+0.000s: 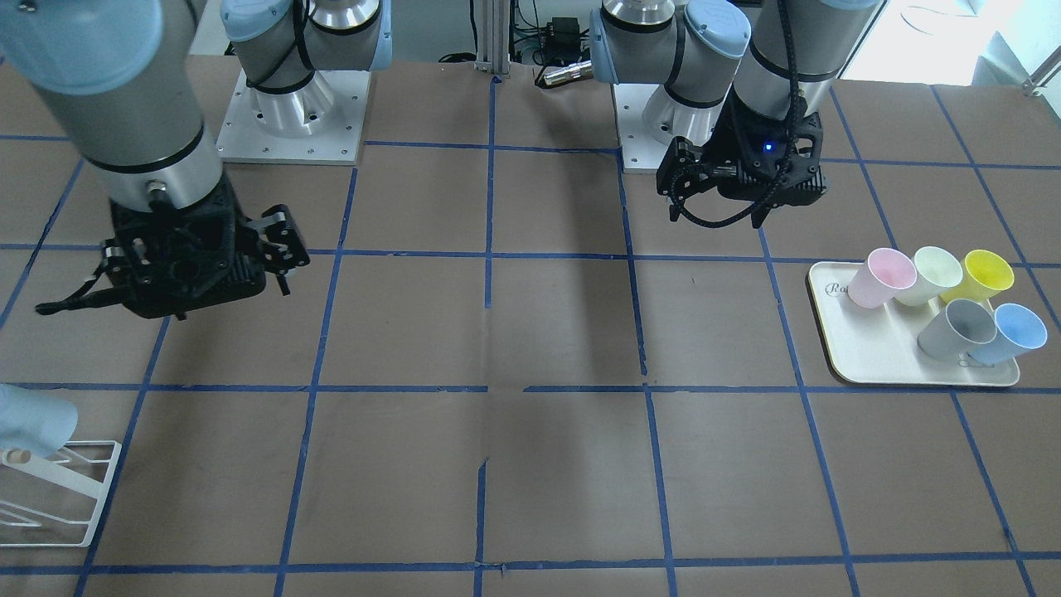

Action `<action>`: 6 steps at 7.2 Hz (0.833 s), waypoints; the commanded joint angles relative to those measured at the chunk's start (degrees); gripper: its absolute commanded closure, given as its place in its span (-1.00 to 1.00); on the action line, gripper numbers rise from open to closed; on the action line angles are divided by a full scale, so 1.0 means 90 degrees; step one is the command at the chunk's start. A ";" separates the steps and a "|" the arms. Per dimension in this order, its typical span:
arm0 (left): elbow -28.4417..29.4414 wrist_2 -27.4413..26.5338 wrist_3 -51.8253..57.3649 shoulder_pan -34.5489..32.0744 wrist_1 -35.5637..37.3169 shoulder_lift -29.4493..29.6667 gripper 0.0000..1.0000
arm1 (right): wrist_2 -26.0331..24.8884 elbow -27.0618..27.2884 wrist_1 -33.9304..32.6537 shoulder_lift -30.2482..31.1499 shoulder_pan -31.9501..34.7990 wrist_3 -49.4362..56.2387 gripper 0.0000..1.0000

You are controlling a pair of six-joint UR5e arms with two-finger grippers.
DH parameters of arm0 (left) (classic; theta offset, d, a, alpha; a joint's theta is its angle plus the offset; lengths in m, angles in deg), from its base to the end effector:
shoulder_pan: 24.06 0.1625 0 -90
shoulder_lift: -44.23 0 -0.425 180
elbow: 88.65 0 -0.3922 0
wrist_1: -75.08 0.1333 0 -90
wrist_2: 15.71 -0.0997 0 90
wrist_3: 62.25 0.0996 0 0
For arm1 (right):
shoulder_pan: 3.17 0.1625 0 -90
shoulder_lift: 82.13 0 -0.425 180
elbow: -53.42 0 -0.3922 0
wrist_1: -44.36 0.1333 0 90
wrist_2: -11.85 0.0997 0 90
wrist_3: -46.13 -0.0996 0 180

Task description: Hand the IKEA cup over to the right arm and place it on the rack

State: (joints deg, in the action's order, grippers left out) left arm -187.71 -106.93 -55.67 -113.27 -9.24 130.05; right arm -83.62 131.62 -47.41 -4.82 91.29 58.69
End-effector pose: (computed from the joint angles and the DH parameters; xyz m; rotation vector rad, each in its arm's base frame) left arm -0.1248 -0.4626 0.4548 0.1573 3.1154 -0.0196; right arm 0.1691 -0.5753 0.4734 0.4495 -3.0119 0.0131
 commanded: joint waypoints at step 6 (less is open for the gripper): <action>0.0099 -0.0030 0.0001 0.0000 -0.0220 -0.0014 -1.00 | 0.0787 0.1135 0.0021 0.1125 -0.0670 -0.1638 -1.00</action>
State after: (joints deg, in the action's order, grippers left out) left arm -186.86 -106.98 -55.66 -113.54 -11.24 129.95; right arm -80.78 139.95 -46.51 3.09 86.71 44.86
